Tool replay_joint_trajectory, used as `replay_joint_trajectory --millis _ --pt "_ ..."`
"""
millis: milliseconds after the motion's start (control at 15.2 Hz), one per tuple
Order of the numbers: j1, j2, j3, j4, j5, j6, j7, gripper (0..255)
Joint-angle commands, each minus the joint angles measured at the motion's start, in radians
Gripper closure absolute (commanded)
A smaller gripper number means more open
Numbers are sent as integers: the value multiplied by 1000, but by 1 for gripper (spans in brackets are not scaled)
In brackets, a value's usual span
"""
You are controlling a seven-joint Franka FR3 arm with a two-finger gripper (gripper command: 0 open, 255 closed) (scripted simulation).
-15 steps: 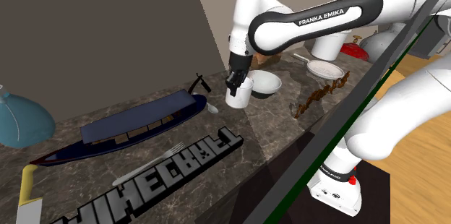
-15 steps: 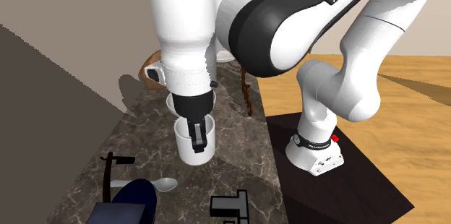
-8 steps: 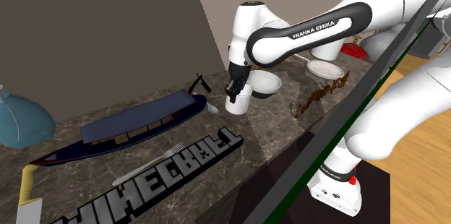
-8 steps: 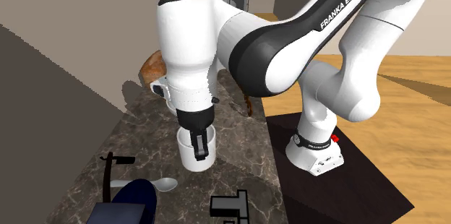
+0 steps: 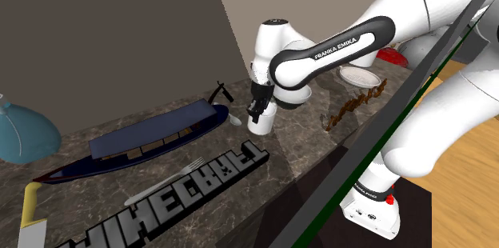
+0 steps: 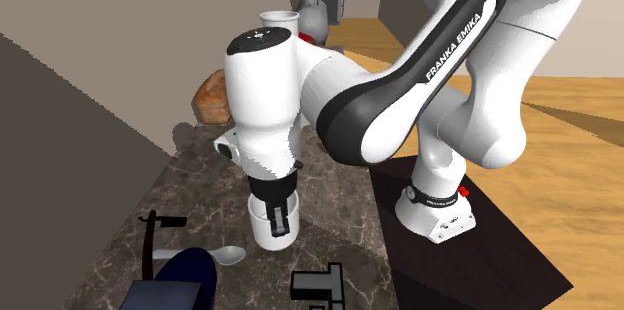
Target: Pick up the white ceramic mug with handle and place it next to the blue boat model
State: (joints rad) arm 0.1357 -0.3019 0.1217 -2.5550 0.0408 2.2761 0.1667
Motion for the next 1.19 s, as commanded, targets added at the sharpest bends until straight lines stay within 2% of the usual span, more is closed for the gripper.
replay_joint_trajectory --millis 0,396,462,792,1056,1122 --pt "0 8 2 -8 0 17 2 255" --pt "0 8 2 -8 0 17 2 255" --pt "0 8 2 -8 0 17 2 0" --pt "0 9 2 -8 0 17 2 0" --pt "2 -66 -5 62 3 -127 -2 0" --pt "2 -66 -5 62 3 -127 -2 0"
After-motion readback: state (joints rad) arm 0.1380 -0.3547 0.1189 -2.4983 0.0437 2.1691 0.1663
